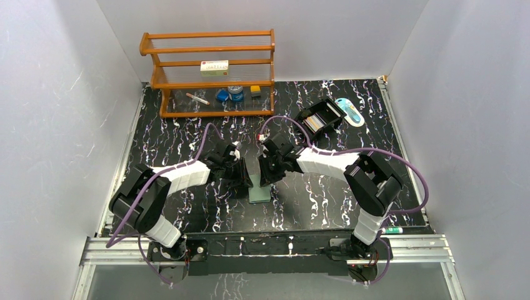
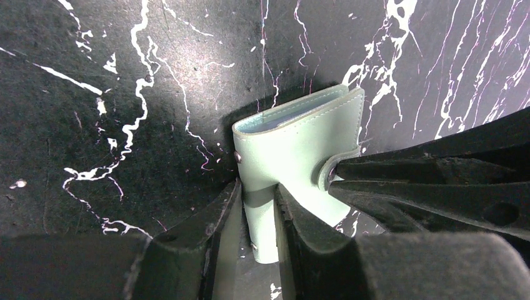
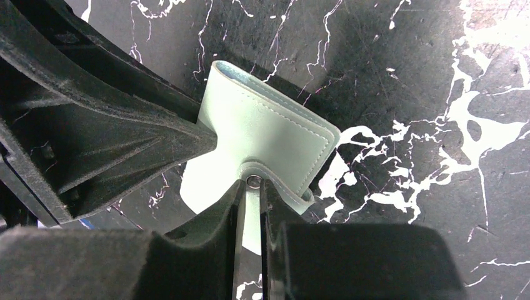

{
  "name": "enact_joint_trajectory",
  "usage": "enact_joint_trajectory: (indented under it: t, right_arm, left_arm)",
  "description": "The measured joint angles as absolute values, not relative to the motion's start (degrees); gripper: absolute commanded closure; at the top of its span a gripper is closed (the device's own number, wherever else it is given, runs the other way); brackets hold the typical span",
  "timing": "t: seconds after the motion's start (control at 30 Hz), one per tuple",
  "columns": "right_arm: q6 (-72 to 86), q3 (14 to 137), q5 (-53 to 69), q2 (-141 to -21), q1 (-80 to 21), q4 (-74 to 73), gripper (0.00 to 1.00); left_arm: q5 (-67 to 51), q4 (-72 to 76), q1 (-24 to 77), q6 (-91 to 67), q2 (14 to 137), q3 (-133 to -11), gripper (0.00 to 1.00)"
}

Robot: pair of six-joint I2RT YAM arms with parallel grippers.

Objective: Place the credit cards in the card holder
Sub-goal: Close the card holder at the center of the board.

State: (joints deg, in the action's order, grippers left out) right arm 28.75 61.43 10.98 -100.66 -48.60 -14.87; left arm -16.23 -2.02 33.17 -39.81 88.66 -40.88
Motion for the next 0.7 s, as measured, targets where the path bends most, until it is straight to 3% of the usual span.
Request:
enact_joint_trajectory:
  t: [0.33, 0.7]
  right_arm:
    - [27.11, 63.61, 10.66, -101.03, -48.86, -19.22, 0.71]
    - [35.88, 59.33, 5.43, -94.63, -47.75, -17.34, 0.66]
  left_arm:
    - [-16.32, -3.31, 33.17, -40.58, 88.66, -41.50, 0.73]
    - [-16.56, -4.73, 33.17, -41.60, 85.45, -41.87, 0.65]
